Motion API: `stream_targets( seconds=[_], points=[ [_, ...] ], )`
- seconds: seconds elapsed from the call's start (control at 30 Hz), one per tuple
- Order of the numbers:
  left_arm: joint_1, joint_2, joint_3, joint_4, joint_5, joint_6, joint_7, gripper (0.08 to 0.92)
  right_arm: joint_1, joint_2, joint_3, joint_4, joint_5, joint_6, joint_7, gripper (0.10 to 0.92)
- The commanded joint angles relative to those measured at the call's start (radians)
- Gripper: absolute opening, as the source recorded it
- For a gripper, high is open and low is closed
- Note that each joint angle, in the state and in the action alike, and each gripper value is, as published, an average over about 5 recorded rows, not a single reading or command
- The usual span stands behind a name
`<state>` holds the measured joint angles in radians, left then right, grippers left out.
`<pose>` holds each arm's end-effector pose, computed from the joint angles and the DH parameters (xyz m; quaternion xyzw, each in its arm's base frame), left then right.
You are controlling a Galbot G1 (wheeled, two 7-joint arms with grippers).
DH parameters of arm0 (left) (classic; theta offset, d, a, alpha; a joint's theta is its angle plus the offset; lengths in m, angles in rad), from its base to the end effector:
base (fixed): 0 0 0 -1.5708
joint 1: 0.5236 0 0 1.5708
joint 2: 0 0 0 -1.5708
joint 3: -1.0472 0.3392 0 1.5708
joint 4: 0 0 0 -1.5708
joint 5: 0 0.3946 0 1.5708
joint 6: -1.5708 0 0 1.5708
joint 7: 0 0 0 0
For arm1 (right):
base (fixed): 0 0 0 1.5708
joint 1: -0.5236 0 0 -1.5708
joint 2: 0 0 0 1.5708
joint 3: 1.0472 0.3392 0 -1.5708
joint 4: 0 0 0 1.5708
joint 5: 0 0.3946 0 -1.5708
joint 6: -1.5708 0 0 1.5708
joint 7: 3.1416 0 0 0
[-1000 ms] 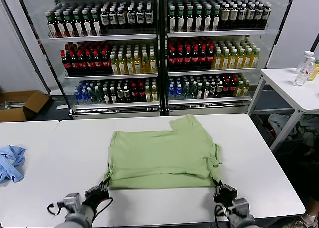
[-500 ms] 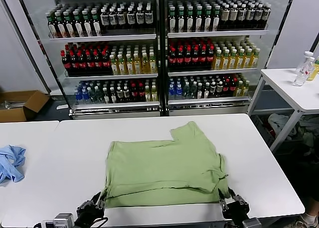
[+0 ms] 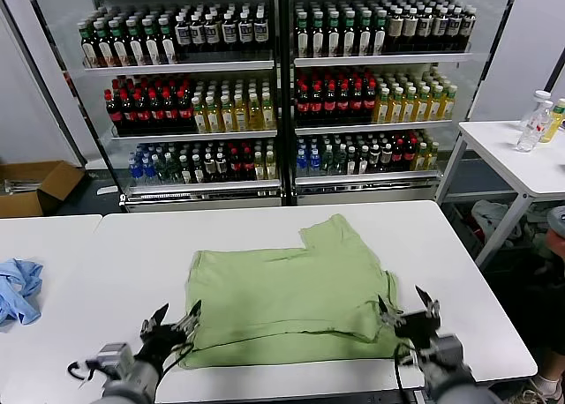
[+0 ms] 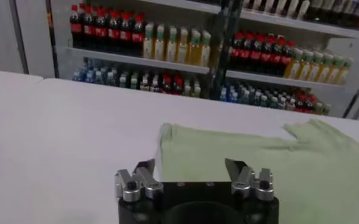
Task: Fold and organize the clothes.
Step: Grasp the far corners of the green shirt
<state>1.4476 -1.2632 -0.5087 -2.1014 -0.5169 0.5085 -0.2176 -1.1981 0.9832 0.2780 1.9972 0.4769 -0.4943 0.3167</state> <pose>0.2610 0.0374 -0.2565 -0.0114 -0.9733 0.0734 0.2172 0.3152 -0.0249 -0.2451 0.0483 -0.9779 0.0929 0.1811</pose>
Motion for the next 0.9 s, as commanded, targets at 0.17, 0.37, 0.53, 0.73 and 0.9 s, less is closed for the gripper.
stream_targets(
  seconds=[0.17,0.37,0.53,0.73,0.9],
  points=[
    [-0.441,-0.034,0.156,0.422,0.090,0.048,-0.009,0.822,0.542,0.057,-0.273,-0.438,0.135,-0.060,0.015,0.823],
    [-0.518,-0.018,0.193,0.510,0.088,0.051,-0.019,0.823,0.647,0.136,-0.297,-0.601,0.140,-0.083,-0.023,0.823],
    [-0.569,-0.011,0.217,0.571,0.092,0.050,-0.031,0.823,0.705,0.192,-0.313,-0.719,0.126,-0.080,-0.054,0.823],
    [-0.619,-0.009,0.221,0.643,0.101,0.049,-0.052,0.823,0.759,0.241,-0.327,-0.845,0.105,-0.075,-0.084,0.823],
    [-0.626,-0.001,0.226,0.661,0.086,0.061,-0.060,0.823,0.781,0.272,-0.327,-0.917,0.104,-0.076,-0.109,0.823]
  ],
)
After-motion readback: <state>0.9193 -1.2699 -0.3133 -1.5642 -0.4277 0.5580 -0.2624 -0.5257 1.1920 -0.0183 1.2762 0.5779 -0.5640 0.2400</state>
